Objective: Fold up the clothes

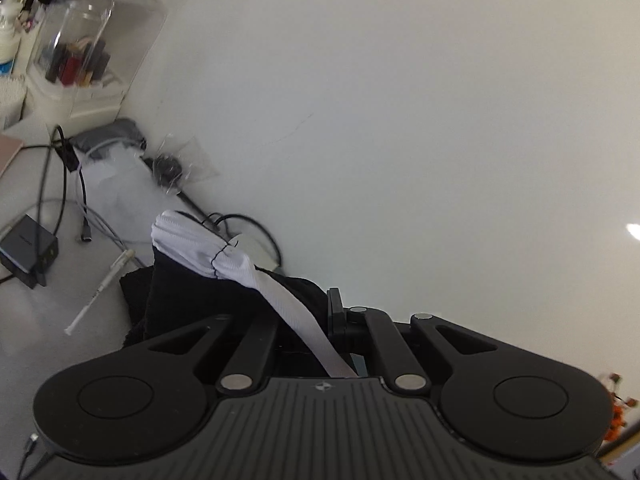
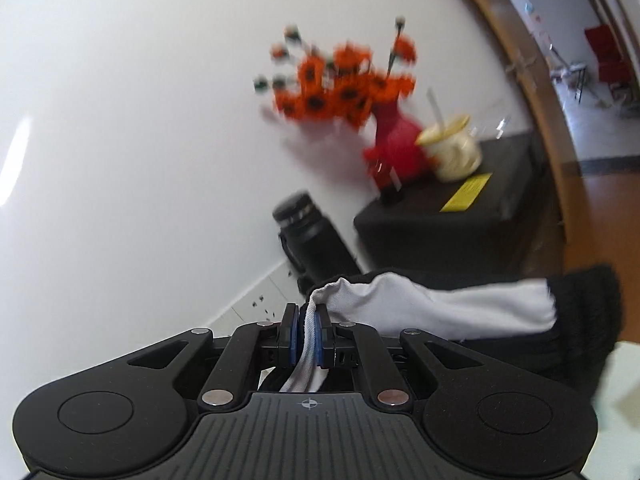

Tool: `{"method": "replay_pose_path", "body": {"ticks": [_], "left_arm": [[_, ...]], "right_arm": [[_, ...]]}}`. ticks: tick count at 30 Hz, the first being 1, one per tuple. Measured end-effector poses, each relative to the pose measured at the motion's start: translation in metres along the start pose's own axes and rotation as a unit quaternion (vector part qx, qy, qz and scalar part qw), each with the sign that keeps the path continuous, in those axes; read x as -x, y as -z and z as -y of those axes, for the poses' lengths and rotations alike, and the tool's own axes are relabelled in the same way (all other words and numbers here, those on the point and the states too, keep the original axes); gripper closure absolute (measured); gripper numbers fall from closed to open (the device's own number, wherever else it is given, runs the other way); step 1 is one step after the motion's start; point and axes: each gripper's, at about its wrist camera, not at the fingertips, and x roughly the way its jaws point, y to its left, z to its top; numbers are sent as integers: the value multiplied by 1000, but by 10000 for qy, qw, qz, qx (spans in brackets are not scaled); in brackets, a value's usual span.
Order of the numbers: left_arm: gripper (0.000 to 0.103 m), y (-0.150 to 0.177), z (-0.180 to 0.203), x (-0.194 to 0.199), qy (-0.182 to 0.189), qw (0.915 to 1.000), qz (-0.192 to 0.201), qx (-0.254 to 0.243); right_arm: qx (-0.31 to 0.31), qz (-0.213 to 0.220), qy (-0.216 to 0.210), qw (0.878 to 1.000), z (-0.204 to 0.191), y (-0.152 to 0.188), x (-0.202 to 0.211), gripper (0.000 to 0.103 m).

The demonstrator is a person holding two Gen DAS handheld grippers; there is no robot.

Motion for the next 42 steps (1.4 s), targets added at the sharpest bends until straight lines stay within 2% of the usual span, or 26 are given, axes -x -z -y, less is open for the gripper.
{"method": "replay_pose_path", "body": {"ticks": [3, 5, 7, 9, 13, 15, 16, 17, 18, 19, 20, 21, 23, 24, 26, 27, 28, 30, 32, 33, 35, 37, 39, 42], "left_arm": [[98, 0, 11, -57, -573, 9982, -182, -47], [98, 4, 11, -93, -876, 9957, -312, -41], [98, 6, 9, -123, -1123, 9930, -350, -58], [98, 7, 7, -152, -1337, 9903, -371, -88], [98, 2, 11, -199, -1462, 9883, -410, -148], [97, 6, 11, -222, -1707, 9828, -613, -345], [92, 8, 11, -233, -1830, 9795, -716, -445], [88, 12, 12, -244, -2006, 9737, -876, -635], [71, 18, 15, -253, -2133, 9670, -1058, -902], [46, 23, 18, -258, -2213, 9605, -1194, -1194], [35, 29, 22, -258, -2198, 9568, -1239, -1447], [24, 34, 25, -253, -2090, 9557, -1221, -1673], [21, 42, 33, -242, -1887, 9531, -1254, -2007], [17, 46, 36, -235, -1809, 9514, -1298, -2130], [12, 52, 40, -222, -1675, 9482, -1373, -2323], [12, 55, 44, -213, -1684, 9456, -1388, -2414], [11, 59, 48, -205, -1693, 9428, -1404, -2504], [10, 66, 52, -194, -1824, 9362, -1562, -2567], [10, 73, 55, -183, -1824, 9343, -1700, -2548], [10, 77, 56, -176, -1784, 9341, -1734, -2562], [9, 85, 60, -163, -1696, 9335, -1811, -2590], [8, 92, 65, -148, -1573, 9346, -1887, -2574], [7, 99, 68, -131, -1446, 9378, -1993, -2448], [6, 110, 73, -103, -1160, 9416, -2099, -2364]], "right_arm": [[-42, -331, 32, 9994, 3, 10, -65, 96], [234, -602, 129, 9978, 4, 26, -105, 95], [516, -873, 228, 9946, 4, 42, -145, 95], [490, -1091, 330, 9923, 10, 59, -174, 95], [490, -1170, 414, 9911, 15, 78, -202, 95], [470, -1164, 445, 9911, 20, 83, -207, 95], [453, -1200, 488, 9905, 24, 85, -213, 94], [435, -1237, 532, 9899, 27, 87, -218, 89], [379, -1310, 568, 9890, 30, 87, -223, 83], [321, -1385, 603, 9880, 31, 87, -229, 71], [171, -1452, 597, 9875, 32, 86, -228, 62], [8, -1416, 431, 9890, 32, 84, -221, 58], [-320, -1331, 81, 9906, 32, 81, -204, 37], [-279, -1193, 56, 9924, 28, 79, -193, 33], [34, -914, 155, 9957, 18, 75, -167, 17], [222, -790, 224, 9964, 12, 74, -155, 13], [464, -760, 305, 9956, 6, 73, -144, 2], [1162, -784, 587, 9884, -10, 77, -125, 1], [2079, -884, 997, 9690, -29, 84, -109, 1], [2415, -809, 1073, 9611, -35, 88, -98, 1], [2739, -669, 1062, 9535, -46, 93, -75, 1], [2750, -628, 1103, 9530, -55, 93, -53, 1], [2552, -627, 1169, 9577, -62, 91, -32, 1], [1924, -699, 1049, 9732, -63, 87, 6, 1]]}}
